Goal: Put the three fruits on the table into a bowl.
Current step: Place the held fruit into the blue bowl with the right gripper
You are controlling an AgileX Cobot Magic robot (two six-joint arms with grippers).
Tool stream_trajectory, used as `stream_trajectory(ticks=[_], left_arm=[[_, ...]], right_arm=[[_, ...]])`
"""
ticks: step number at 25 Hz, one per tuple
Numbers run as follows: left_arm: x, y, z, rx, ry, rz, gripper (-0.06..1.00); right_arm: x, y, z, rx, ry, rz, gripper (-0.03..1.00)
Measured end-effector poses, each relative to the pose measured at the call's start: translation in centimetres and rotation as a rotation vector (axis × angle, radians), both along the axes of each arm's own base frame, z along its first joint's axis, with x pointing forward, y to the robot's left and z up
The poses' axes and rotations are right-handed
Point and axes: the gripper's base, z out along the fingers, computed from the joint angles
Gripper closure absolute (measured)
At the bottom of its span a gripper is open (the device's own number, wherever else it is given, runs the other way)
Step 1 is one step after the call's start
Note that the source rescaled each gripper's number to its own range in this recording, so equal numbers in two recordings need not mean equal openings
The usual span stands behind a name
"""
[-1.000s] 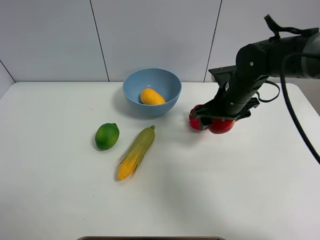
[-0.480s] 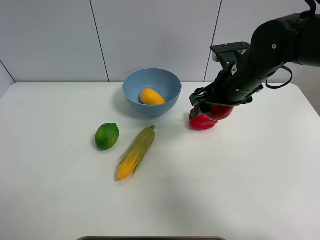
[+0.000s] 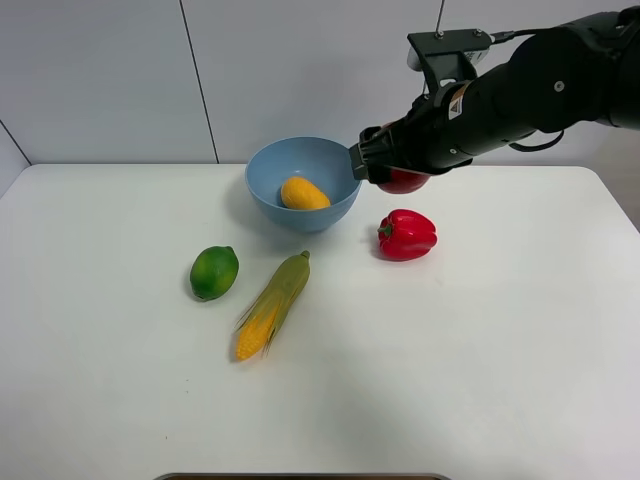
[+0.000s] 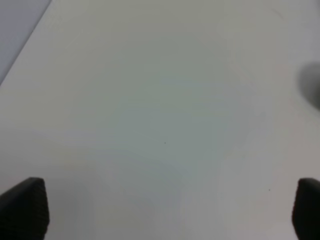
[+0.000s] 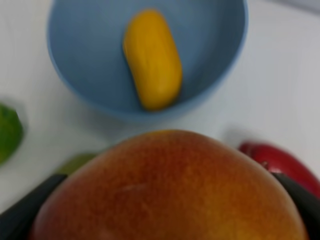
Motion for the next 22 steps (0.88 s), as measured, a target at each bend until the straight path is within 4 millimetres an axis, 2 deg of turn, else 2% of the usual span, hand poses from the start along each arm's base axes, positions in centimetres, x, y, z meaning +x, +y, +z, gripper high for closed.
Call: stream_trajectory(ticks=[5,11,15,22], left_arm=[[0.0,0.0,0.0,0.0,0.0,0.0,-0.06],[0.0,0.0,0.0,0.0,0.0,0.0,-0.06],[0.0,0.0,0.0,0.0,0.0,0.0,-0.06],[0.0,0.0,0.0,0.0,0.0,0.0,-0.06]], right_arm=[[0.9,0.5,1.2,0.054,-0.094,-0.001,0.56],[3.9,2.2,3.1,0.062,-0.152,0.007,0.56],[6.2,3.5,2.3,0.039,-0.153,0.02,0.56],[10.3,5.9,-0.4,0.011,-0.128,0.032,0.56]])
